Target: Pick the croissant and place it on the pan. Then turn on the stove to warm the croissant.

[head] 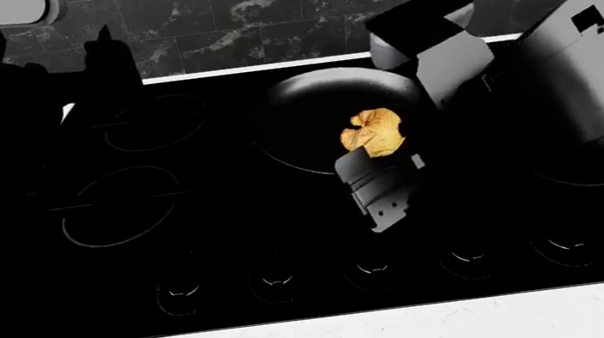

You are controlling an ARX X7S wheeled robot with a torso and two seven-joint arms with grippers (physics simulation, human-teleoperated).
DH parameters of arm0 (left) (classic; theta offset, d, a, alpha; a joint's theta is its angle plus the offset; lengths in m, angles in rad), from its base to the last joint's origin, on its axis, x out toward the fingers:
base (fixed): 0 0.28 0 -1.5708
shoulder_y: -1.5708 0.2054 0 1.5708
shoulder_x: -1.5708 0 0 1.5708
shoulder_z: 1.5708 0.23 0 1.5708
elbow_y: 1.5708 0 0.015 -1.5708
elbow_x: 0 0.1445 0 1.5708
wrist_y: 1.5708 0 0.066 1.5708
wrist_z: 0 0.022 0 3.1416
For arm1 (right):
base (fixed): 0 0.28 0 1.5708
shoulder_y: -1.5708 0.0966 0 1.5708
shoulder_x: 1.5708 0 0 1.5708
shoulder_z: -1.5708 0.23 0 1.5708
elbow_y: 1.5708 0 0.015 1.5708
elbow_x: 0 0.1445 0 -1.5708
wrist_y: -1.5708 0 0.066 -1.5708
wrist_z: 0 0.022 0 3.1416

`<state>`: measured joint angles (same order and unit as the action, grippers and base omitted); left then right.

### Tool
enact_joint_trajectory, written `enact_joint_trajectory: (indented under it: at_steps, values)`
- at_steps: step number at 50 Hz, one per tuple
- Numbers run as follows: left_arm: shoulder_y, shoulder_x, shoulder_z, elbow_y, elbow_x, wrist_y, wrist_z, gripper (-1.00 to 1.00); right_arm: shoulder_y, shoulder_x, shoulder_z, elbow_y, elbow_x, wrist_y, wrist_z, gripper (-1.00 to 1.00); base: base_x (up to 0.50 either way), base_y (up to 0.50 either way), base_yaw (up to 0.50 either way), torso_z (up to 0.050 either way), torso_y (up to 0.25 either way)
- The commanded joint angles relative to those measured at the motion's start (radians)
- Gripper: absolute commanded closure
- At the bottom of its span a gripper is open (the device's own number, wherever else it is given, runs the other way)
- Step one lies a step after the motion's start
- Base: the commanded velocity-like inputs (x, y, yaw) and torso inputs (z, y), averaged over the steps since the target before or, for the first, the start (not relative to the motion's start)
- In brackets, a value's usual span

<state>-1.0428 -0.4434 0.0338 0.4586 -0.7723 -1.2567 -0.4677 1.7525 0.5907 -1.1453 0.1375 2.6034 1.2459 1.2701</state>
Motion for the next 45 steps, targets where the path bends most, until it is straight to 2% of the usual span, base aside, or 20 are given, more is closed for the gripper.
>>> enact_joint_trajectory:
  at_steps: [1, 24, 45]
  values:
    - [0.007, -0.004, -0.004, 0.001, -0.006, 0.005, -0.002, -1.00, -0.016, -0.033, -0.030, 0.029, -0.036, 0.034, -0.021, -1.00, 0.00, 0.00, 0.00, 0.000, 0.000]
    - [0.022, -0.010, -0.004, 0.001, -0.012, 0.020, -0.007, -1.00, -0.036, -0.093, -0.060, 0.048, -0.070, 0.057, -0.065, -1.00, 0.00, 0.00, 0.00, 0.000, 0.000]
    - [0.023, -0.017, -0.001, -0.006, -0.016, 0.028, -0.010, -1.00, -0.022, -0.092, -0.120, 0.036, -0.021, 0.054, -0.057, -1.00, 0.00, 0.00, 0.00, 0.000, 0.000]
